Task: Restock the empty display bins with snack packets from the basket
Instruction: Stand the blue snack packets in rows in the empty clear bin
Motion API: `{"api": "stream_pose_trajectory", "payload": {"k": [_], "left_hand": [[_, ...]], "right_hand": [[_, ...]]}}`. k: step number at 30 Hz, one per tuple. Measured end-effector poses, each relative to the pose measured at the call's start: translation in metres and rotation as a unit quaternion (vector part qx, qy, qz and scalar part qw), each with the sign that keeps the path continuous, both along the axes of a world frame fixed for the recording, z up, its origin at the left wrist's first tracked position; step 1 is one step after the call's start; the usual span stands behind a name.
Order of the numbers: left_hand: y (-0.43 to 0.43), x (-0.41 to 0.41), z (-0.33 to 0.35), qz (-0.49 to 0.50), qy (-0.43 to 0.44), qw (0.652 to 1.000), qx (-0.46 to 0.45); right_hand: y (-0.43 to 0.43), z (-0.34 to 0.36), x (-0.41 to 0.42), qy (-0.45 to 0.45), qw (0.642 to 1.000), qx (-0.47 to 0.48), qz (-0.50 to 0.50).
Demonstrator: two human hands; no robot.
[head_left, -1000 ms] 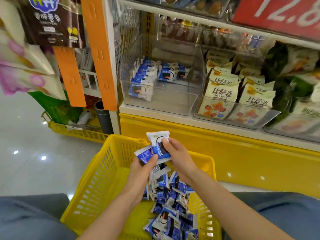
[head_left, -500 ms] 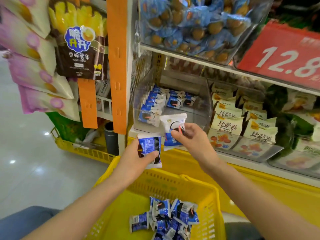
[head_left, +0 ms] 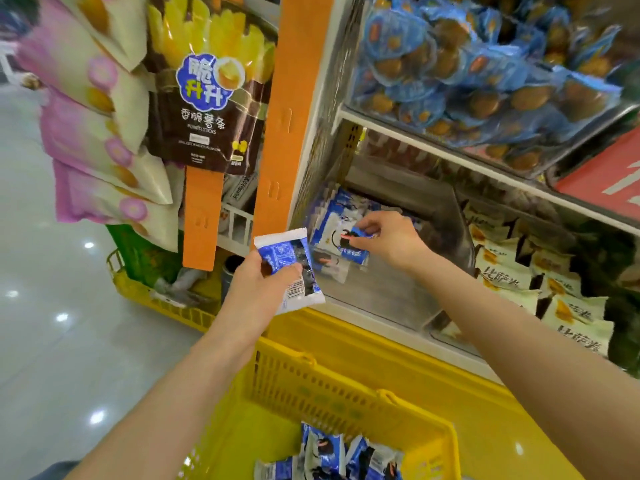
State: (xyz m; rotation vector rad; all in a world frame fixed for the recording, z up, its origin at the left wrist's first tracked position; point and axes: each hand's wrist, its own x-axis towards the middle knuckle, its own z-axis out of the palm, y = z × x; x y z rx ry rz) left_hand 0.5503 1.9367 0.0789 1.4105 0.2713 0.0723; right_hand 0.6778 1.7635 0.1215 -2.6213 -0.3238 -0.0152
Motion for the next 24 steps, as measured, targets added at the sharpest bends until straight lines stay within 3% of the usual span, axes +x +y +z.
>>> {"api": "stream_pose_trajectory", "payload": {"k": [2, 4, 7, 10, 12, 14, 18, 22, 24], "left_hand": [[0.002, 0.003, 0.0, -0.004, 0.003, 1.0, 0.002], [0.004, 0.006, 0.0, -0.001, 0.004, 1.0, 0.0], [0.006, 0.009, -0.002, 0.005, 0.016, 1.0, -0.006], [0.006, 0.011, -0.001, 0.005, 0.052, 0.998, -0.046], [0.002, 0.013, 0.001, -0.018, 0.068, 0.993, -0.094], [-0.005, 0.013, 0.002, -0.038, 0.072, 0.99, -0.116], [-0.012, 0.014, -0.003, 0.015, 0.068, 0.994, -0.086], [-0.008, 0.014, -0.009, 0.02, 0.056, 0.996, -0.066], [-0.008, 0.013, -0.009, 0.012, 0.047, 0.998, -0.047]], "right_hand": [[0.007, -0.001, 0.01, 0.055, 0.996, -0.06, 0.031], [0.012, 0.0, 0.016, 0.116, 0.991, -0.057, 0.029], [0.017, 0.006, 0.014, 0.168, 0.976, 0.137, -0.032], [0.018, 0.013, -0.009, 0.21, 0.902, 0.37, -0.069], [0.02, 0.01, -0.03, 0.24, 0.853, 0.46, -0.063], [0.023, 0.002, -0.048, 0.251, 0.847, 0.465, -0.06], [0.022, -0.007, -0.071, 0.228, 0.881, 0.408, -0.071], [0.007, -0.005, -0.083, 0.274, 0.86, 0.429, -0.045], [0.003, -0.004, -0.089, 0.286, 0.869, 0.403, -0.032]]}}
